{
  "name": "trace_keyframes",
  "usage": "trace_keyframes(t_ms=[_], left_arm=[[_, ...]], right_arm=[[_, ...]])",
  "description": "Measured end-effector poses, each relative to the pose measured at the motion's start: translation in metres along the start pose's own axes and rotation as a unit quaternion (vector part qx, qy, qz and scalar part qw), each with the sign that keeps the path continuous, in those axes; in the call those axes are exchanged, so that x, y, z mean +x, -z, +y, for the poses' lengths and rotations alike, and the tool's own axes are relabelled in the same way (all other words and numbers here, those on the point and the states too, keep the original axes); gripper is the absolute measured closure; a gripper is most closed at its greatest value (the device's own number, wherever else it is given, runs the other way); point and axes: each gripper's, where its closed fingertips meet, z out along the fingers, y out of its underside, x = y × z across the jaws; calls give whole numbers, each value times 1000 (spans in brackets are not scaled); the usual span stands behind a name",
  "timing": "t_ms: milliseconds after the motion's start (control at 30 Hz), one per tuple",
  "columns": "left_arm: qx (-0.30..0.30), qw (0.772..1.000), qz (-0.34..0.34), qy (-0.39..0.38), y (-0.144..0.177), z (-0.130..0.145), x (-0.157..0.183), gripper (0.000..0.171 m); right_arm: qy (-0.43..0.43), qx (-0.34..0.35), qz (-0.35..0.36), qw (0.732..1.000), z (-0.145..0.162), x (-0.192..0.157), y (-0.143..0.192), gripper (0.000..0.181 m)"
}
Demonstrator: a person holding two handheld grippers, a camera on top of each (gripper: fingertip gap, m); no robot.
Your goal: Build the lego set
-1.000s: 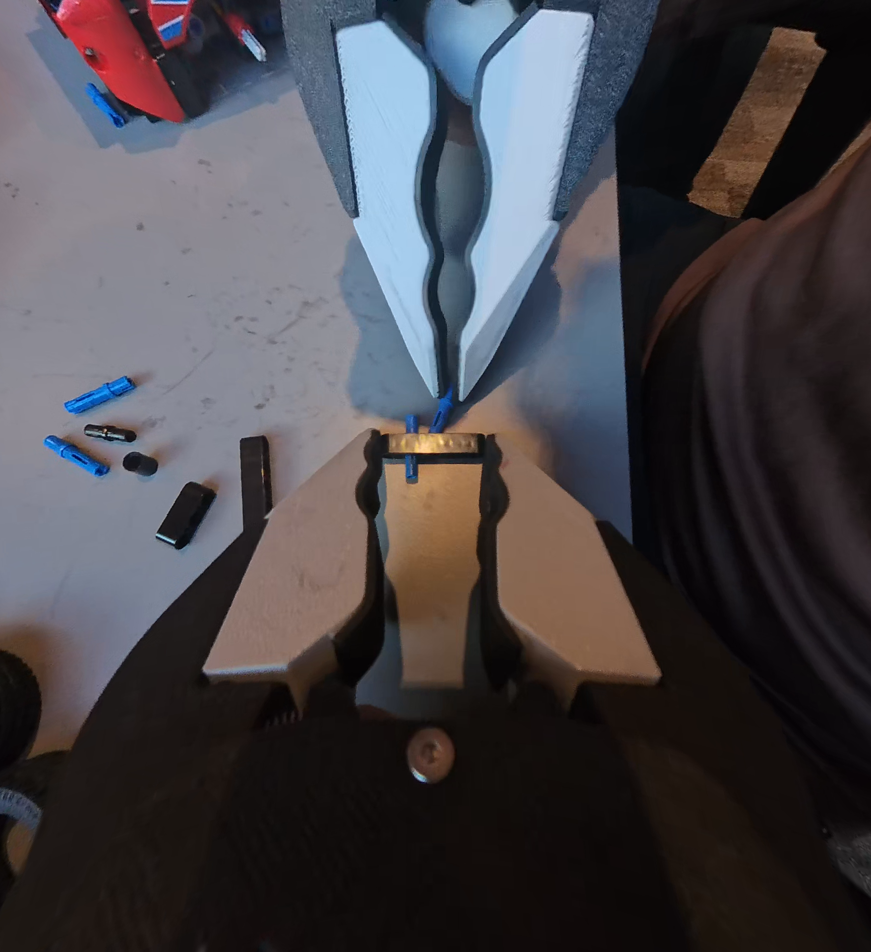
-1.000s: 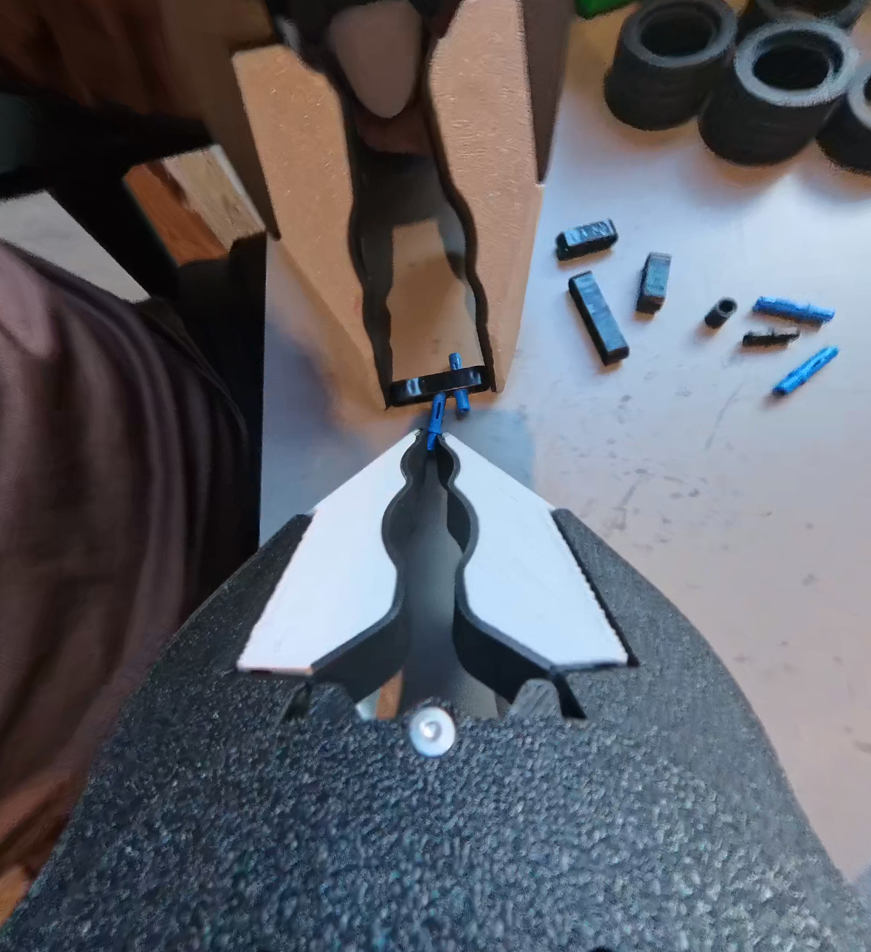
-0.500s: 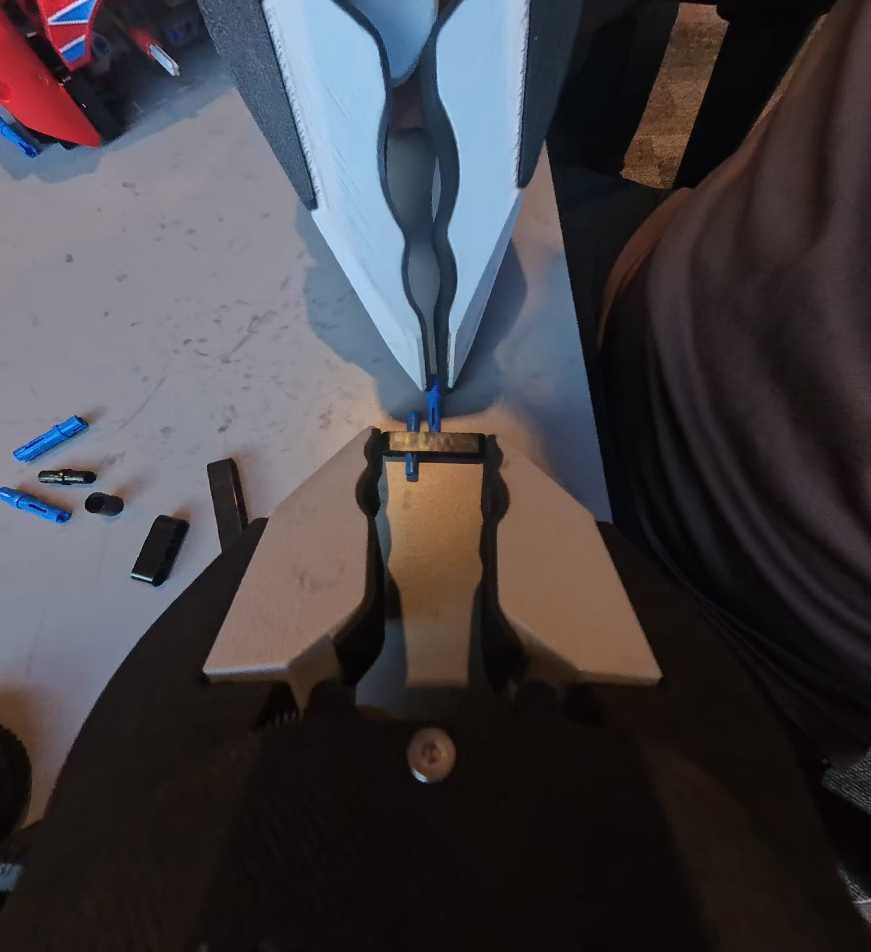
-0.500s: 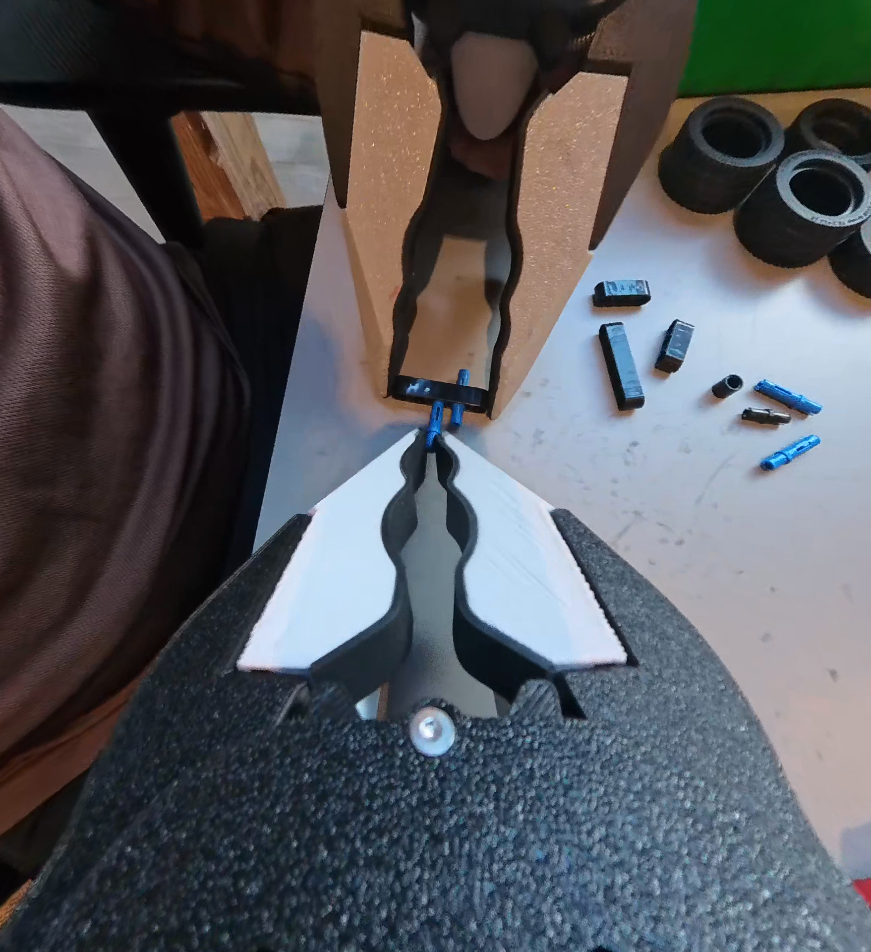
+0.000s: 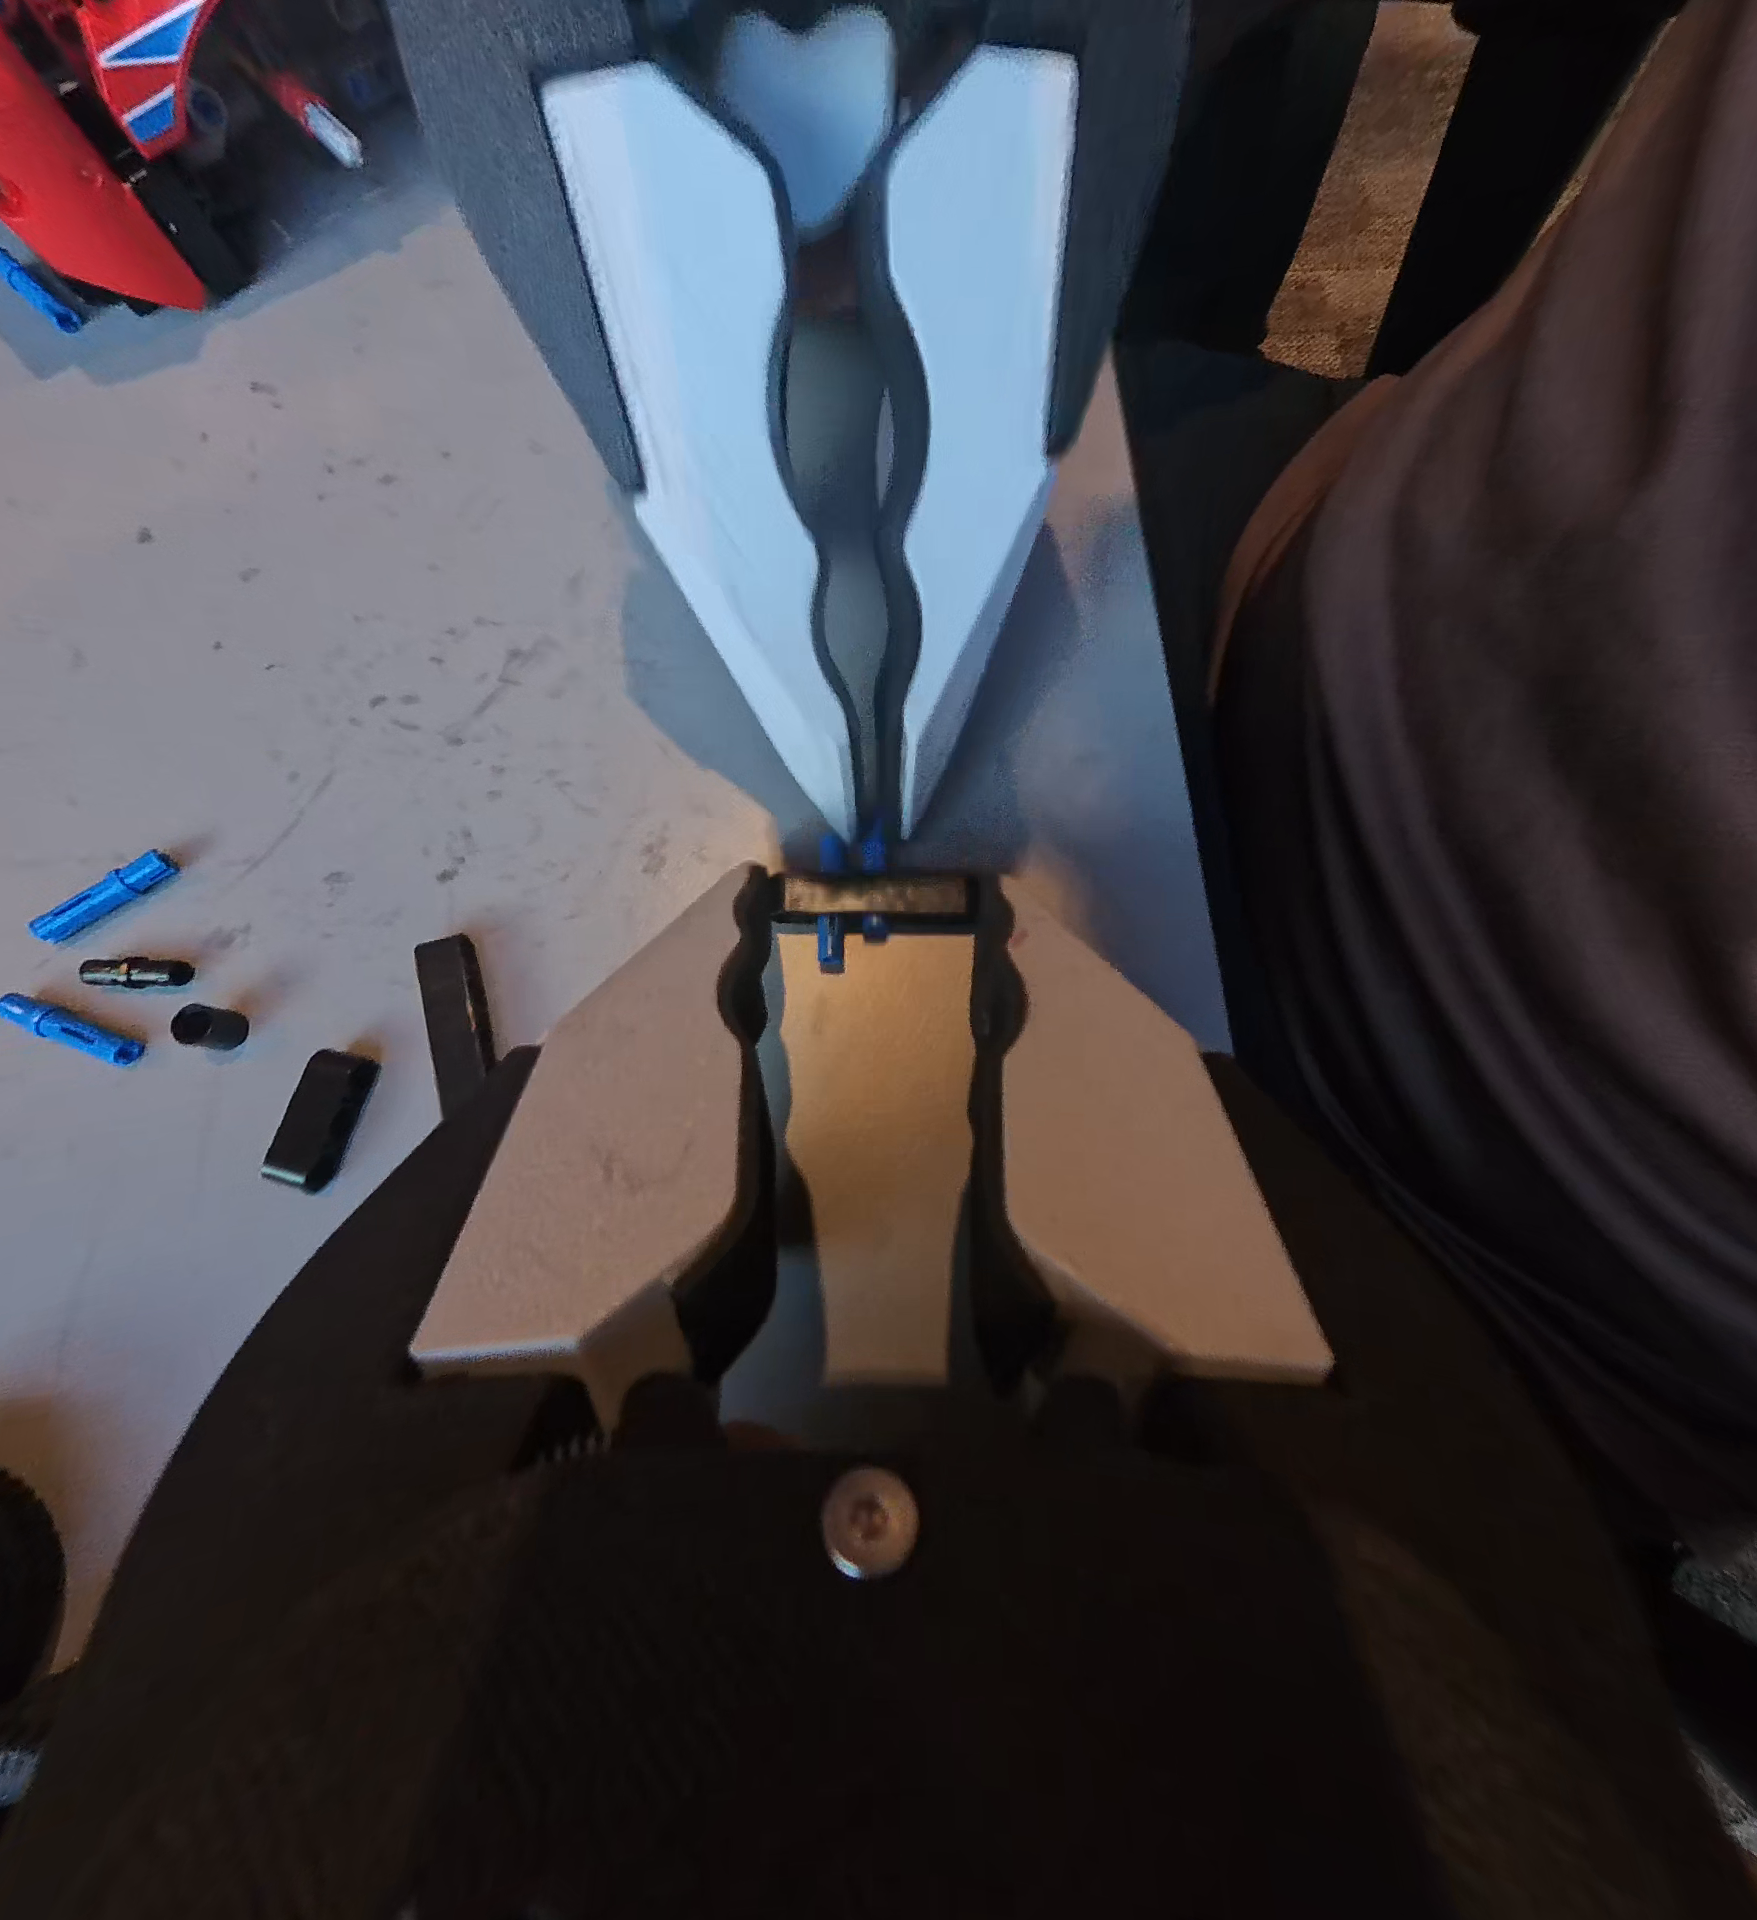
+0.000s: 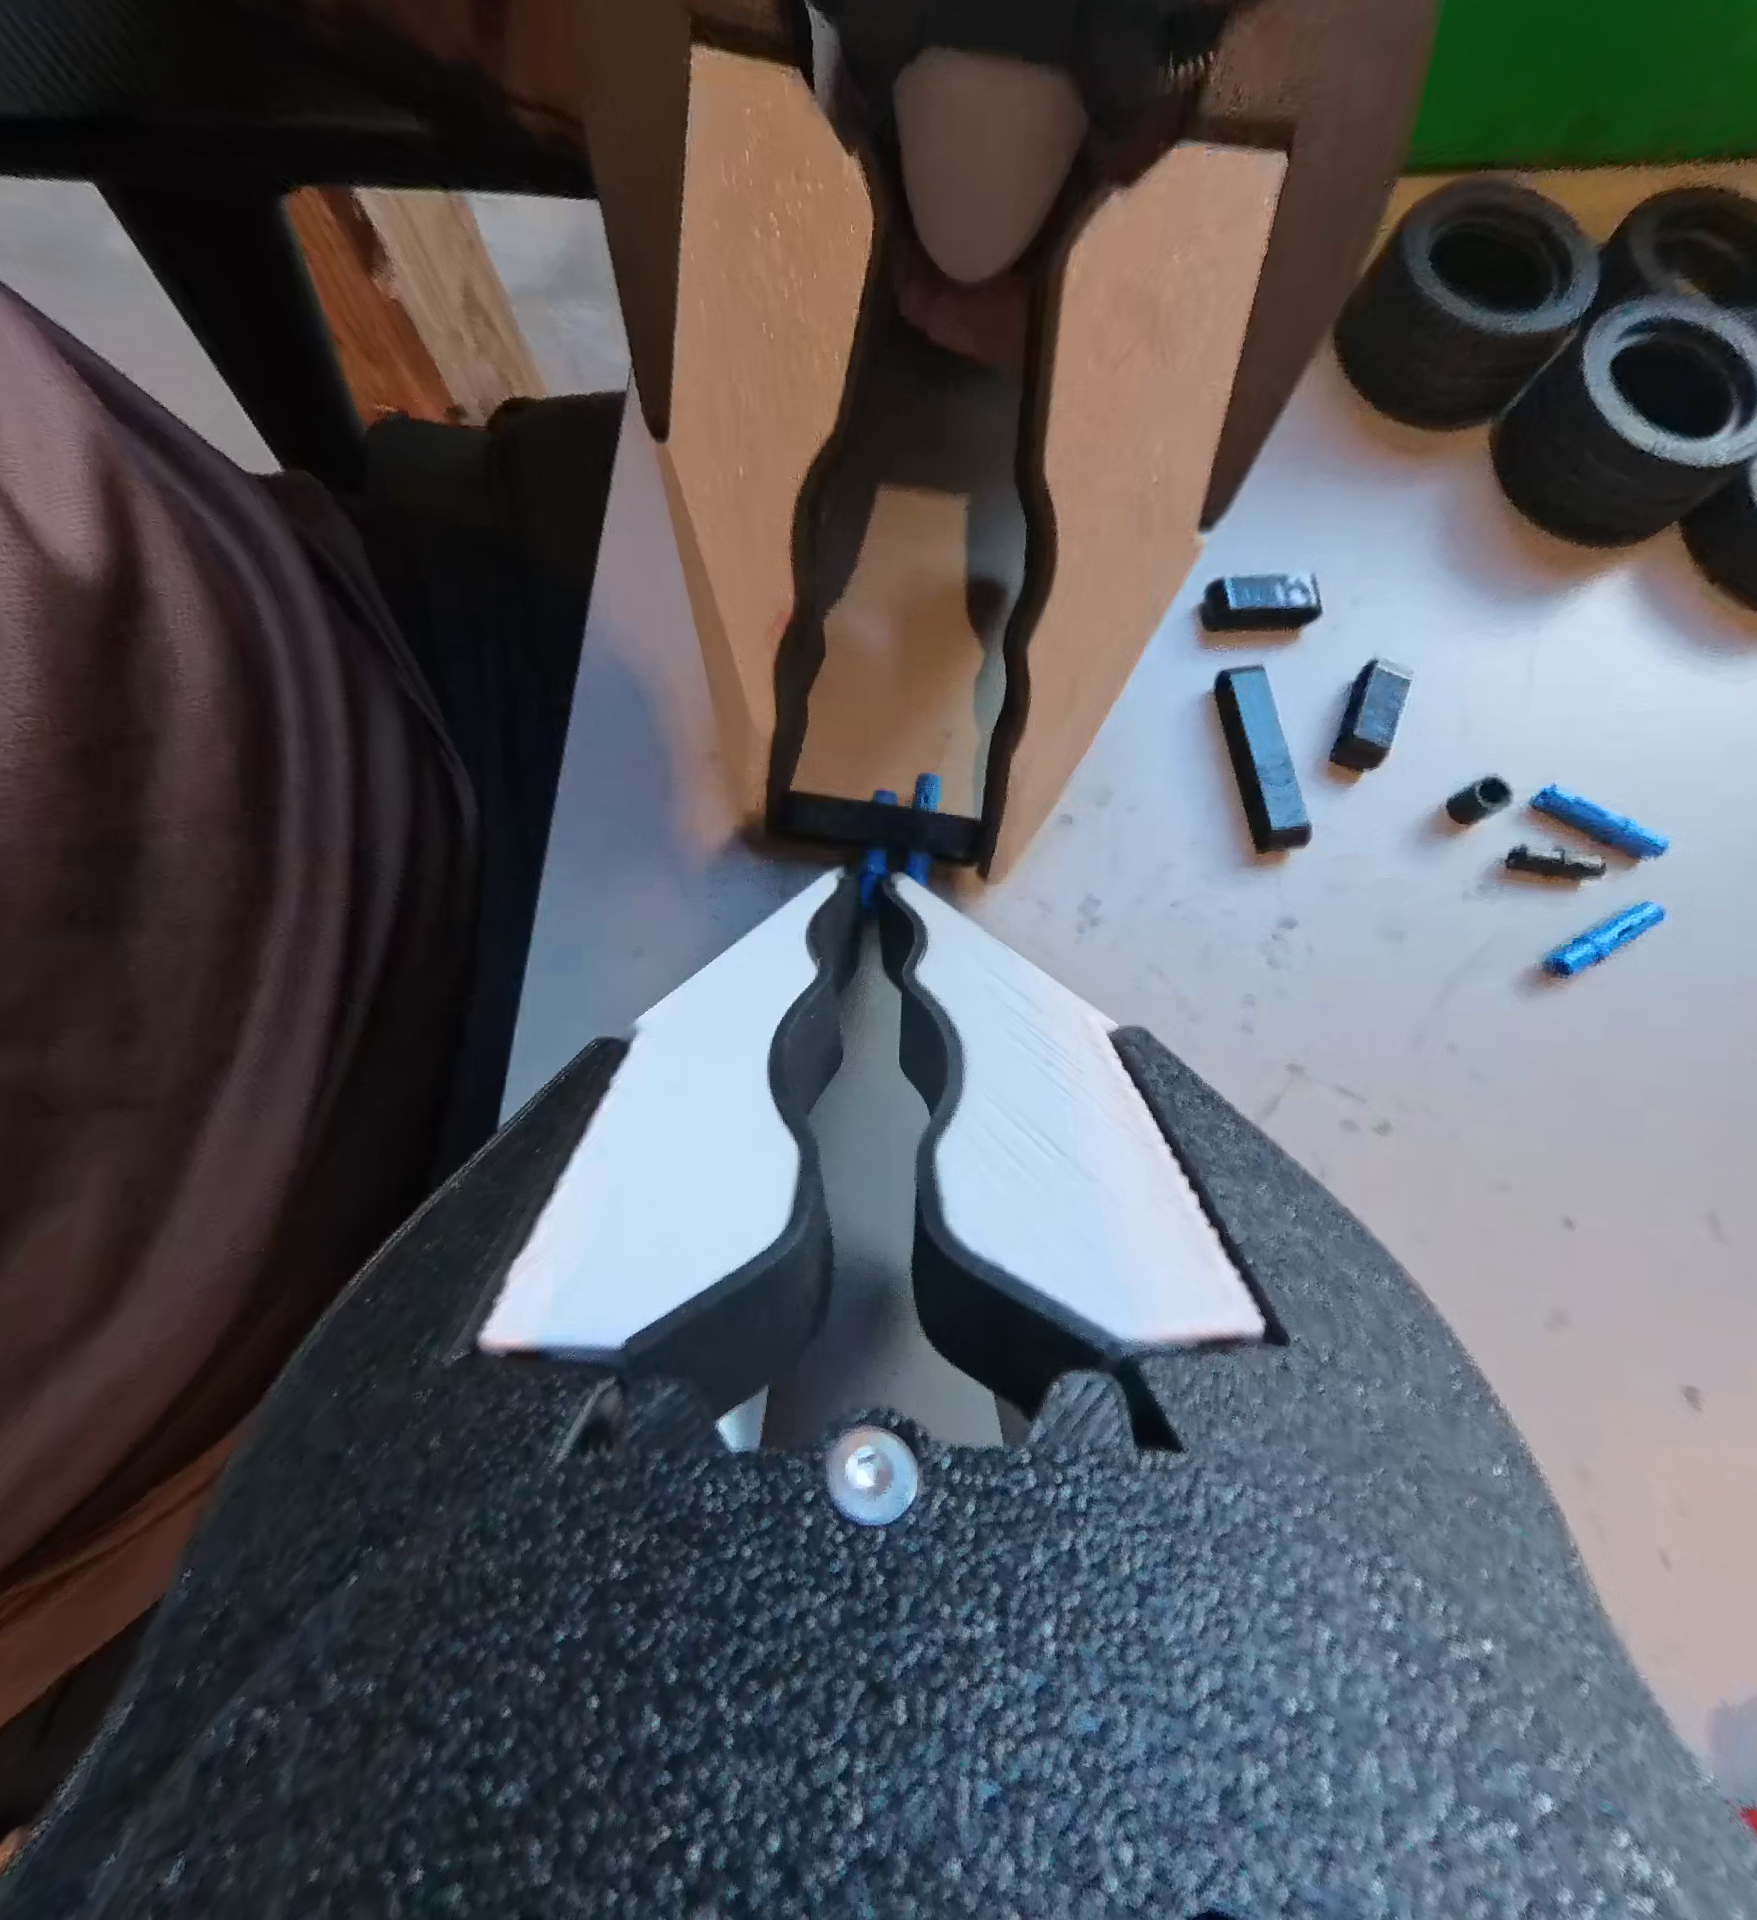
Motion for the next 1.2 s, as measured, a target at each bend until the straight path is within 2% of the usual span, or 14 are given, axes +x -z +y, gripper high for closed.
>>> trace_keyframes(t_ms=[367,433,533,633,1000,1200], left_arm=[[1,1000,-13,14,0,0,-4,133],[1,1000,-16,14,0,0,-4,133],[1,1000,-17,16,0,0,-4,133],[1,1000,-19,15,0,0,-4,133],[0,999,-23,26,1,1,-7,133],[1,997,-59,43,1,0,-14,134]], right_arm=[[-37,2,7,999,1,2,3,174],[-40,9,10,999,2,3,8,181],[-55,15,5,998,5,2,13,181],[-43,-7,19,999,9,3,8,181],[-36,-6,14,999,1,6,-1,181],[-64,20,75,995,0,17,13,181]])
